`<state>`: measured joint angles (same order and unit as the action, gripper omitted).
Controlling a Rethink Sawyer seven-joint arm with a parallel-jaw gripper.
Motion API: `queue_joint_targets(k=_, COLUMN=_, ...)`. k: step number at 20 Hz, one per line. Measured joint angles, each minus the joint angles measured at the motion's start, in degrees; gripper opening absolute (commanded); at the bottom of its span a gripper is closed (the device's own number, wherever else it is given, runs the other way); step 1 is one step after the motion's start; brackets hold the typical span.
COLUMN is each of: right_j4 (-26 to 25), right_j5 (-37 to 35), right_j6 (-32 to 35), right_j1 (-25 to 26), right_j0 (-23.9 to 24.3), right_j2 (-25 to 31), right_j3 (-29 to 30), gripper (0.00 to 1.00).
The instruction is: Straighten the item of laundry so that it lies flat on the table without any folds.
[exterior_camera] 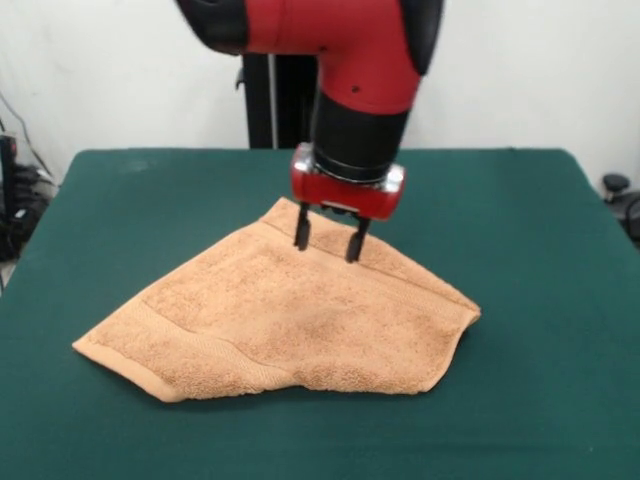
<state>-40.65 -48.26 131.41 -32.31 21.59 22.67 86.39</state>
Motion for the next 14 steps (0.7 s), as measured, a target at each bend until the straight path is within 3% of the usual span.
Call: queue_joint_targets(k=14, right_j4=-4.2, right_j5=4.8, right_j6=0.0, right_j1=3.8, right_j0=-8.0, right_j2=-0.6, right_j3=-0.5, gripper=1.0)
